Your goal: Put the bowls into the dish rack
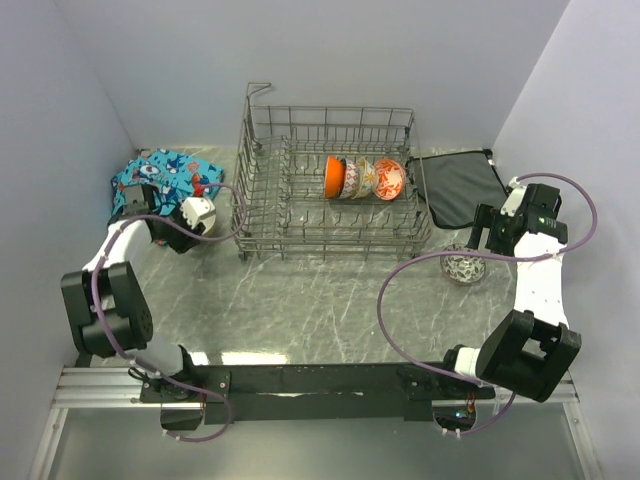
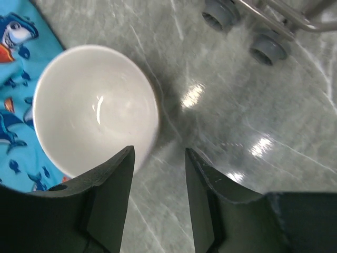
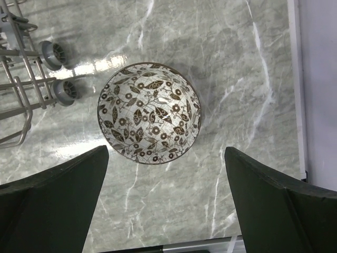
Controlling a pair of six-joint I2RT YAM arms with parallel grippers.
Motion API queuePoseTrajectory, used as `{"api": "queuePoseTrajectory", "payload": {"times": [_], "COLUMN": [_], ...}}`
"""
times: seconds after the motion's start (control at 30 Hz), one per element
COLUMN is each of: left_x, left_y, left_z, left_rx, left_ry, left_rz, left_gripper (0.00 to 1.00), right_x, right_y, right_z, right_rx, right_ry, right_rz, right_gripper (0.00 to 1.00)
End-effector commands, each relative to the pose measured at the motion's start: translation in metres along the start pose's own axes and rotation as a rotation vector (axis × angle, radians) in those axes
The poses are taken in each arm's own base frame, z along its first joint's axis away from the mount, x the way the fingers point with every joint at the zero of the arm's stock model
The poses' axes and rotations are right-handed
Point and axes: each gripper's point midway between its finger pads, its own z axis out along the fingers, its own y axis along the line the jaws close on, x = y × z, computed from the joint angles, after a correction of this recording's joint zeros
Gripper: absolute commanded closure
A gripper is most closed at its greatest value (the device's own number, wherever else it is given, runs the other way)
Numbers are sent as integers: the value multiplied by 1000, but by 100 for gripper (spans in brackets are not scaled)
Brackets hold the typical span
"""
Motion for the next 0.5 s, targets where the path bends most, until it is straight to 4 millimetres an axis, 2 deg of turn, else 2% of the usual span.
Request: {"api": "queuePoseTrajectory", "payload": {"times": [0.0, 0.13, 0.47], "left_x": [-18, -13, 12], "left_y": [25, 28, 28], "left_z": [10, 26, 45], "left_rx": [-29, 9, 68], "left_ry": [-25, 10, 97], "left_rz": [82, 101, 134], "left_gripper": [52, 54, 63], "right_x": [-6, -3, -5], "right_y": [-4, -7, -13], "right_z": [-7, -7, -9], "right_rx": [27, 40, 65], "right_ry": [-26, -21, -23], "right_rz": [-28, -32, -33], "right_gripper": [0, 0, 0]}}
